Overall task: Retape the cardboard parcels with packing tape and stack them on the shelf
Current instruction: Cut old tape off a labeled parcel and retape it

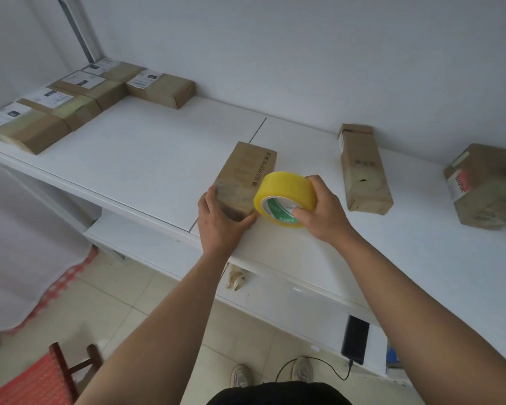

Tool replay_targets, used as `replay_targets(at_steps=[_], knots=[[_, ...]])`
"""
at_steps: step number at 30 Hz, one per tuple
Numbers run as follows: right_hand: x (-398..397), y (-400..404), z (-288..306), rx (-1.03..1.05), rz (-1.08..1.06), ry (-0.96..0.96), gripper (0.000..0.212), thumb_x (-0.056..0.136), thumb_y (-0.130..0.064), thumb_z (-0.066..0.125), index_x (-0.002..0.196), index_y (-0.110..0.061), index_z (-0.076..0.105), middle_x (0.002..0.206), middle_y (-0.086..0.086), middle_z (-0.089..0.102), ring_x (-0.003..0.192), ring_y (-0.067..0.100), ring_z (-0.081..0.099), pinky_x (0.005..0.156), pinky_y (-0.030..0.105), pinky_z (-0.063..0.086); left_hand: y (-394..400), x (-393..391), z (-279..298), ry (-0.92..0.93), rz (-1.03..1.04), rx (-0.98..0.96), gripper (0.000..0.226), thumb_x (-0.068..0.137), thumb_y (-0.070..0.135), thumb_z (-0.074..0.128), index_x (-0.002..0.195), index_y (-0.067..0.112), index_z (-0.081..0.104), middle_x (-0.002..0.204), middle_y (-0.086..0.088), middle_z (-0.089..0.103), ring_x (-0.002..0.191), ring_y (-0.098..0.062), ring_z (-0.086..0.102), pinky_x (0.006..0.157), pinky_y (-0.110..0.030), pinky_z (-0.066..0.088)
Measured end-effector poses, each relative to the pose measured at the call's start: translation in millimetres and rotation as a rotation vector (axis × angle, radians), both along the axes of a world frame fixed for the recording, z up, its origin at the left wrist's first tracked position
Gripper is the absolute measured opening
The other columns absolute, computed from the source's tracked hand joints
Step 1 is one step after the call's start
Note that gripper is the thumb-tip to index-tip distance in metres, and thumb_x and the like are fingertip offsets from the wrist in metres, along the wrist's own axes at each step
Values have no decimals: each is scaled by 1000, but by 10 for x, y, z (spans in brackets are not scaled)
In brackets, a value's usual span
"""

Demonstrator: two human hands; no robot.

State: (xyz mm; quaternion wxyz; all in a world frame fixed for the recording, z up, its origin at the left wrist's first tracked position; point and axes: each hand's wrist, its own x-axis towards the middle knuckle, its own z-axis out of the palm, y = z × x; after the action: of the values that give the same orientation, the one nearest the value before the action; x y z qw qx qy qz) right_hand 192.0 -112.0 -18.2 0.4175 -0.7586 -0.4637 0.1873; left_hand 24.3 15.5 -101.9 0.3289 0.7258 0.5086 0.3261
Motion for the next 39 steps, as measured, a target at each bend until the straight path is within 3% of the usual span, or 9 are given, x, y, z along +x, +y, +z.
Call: replay_targets(at_steps=[11, 16, 19, 22, 25, 28, 31, 36, 39], knots=[[-20, -38, -106, -48, -22, 51, 46, 69, -35, 61, 110, -28, 42, 90, -16, 47, 77, -1, 51, 55, 10, 36, -16, -6, -5, 98, -10, 47, 121, 57, 80, 69, 150, 20, 20, 150, -6, 28, 132, -30, 43, 104, -55, 45], [11, -26, -186, -70, -30, 88, 43, 74, -32, 65, 110, -27, 43, 91, -13, 48, 79, 7, 54, 58, 18, 38, 56, -28, 29, 379, -84, 278, 120, 71, 88, 48, 154, 5, 22, 163, -9, 14, 149, -29, 18, 120, -45, 20], [11, -11, -209, -86, -37, 118, 43, 70, -35, 61, 108, -28, 43, 90, -13, 49, 79, 3, 53, 57, 18, 38, 95, -61, 53, 510, -200, 430, 99, 81, 84, 28, 156, 20, 28, 162, -7, 25, 145, -38, 26, 113, -51, 33], [29, 15, -226, -94, -29, 101, 42, 73, -33, 64, 109, -29, 42, 90, -14, 48, 79, 2, 53, 58, 19, 39, 172, -92, 116, 621, -288, 514, 94, 76, 86, 36, 151, 30, 36, 156, -8, 34, 134, -44, 33, 104, -54, 37], [51, 26, -278, -117, -26, 73, 39, 85, -22, 71, 111, -27, 42, 92, -10, 49, 82, 10, 55, 61, 23, 43, 235, -133, 92, 688, -351, 556, 106, 71, 83, 56, 155, 24, 29, 161, -11, 26, 145, -42, 20, 114, -55, 21], [26, -6, -319, -161, -50, 83, 42, 77, -39, 69, 109, -35, 41, 97, -7, 52, 90, 22, 59, 73, 40, 53, 257, -81, 13, 655, -394, 522, 110, 73, 79, 59, 156, 14, 26, 163, -13, 22, 151, -42, 8, 120, -58, 12], [-1, -37, -334, -195, -50, 87, 45, 66, -49, 62, 104, -40, 40, 95, -14, 53, 95, 26, 59, 83, 51, 53, 278, -54, 0, 567, -406, 469, 102, 79, 80, 48, 152, 10, 33, 159, -15, 30, 148, -45, 17, 115, -60, 31], [42, 3, -130, -166, 3, 3, 47, 84, -23, 72, 121, -22, 43, 102, 0, 52, 90, 23, 56, 61, 23, 42, 233, -66, -10, 339, -343, 508, 95, 75, 69, 63, 144, 6, 46, 150, -19, 43, 142, -46, 28, 94, -63, 50], [52, 91, 130, -107, 40, -76, 55, 87, -21, 72, 133, -16, 42, 104, 2, 53, 85, 18, 53, 58, 20, 39, 198, -23, 88, 200, -284, 402, 97, 73, 72, 59, 142, 5, 47, 146, -17, 47, 138, -41, 33, 101, -61, 46]])
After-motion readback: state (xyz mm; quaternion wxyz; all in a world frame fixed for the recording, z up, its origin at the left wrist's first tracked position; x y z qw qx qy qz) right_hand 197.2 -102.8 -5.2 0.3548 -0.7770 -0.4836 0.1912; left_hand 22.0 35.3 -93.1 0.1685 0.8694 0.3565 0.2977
